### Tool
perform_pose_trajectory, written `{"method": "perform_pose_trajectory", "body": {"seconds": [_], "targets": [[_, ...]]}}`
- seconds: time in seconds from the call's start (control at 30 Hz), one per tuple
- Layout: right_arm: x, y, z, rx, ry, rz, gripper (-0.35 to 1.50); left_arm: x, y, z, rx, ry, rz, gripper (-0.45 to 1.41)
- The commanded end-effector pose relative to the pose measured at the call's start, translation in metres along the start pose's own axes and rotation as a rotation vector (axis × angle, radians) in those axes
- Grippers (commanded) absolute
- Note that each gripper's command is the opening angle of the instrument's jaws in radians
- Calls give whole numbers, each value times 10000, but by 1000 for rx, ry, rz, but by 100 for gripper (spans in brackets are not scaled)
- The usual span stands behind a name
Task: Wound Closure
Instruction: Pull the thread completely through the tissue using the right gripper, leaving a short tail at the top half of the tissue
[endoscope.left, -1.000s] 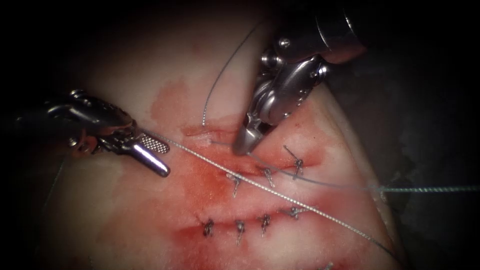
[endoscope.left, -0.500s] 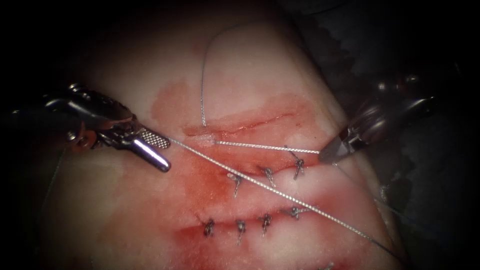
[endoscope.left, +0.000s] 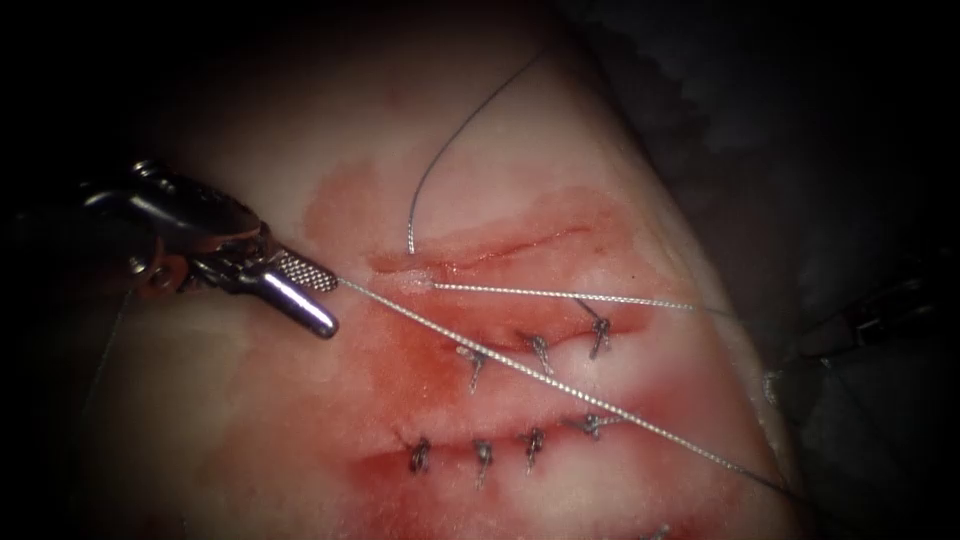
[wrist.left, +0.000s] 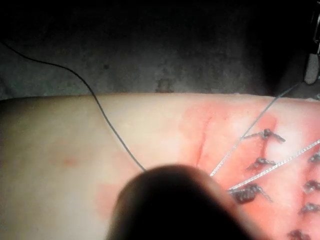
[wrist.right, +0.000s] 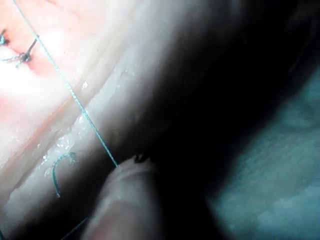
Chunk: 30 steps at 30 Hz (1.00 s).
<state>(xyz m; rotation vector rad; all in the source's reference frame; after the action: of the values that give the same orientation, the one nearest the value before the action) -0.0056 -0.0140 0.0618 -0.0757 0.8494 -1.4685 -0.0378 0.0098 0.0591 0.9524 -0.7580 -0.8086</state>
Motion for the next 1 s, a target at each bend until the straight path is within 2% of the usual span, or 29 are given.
{"method": "perform_pose_trajectory", "body": {"seconds": [0.03,0.27,0.43,0.57,0.77,1.0], "targets": [[12,-44,0,42,-18,-1,-35,-8,4,4,-1,-3,3,66],[27,-111,-24,132,-75,25,-35,-8,4,4,-1,-4,3,66],[38,-152,-21,178,-107,44,-35,-8,4,4,-2,-5,2,66],[46,-169,-18,196,-126,50,-35,-8,4,4,-2,-5,2,66],[52,-177,-18,193,-130,70,-35,-8,4,4,-2,-5,2,66],[70,-225,-3,222,-127,106,-35,-8,4,4,-2,-5,1,66]]}}
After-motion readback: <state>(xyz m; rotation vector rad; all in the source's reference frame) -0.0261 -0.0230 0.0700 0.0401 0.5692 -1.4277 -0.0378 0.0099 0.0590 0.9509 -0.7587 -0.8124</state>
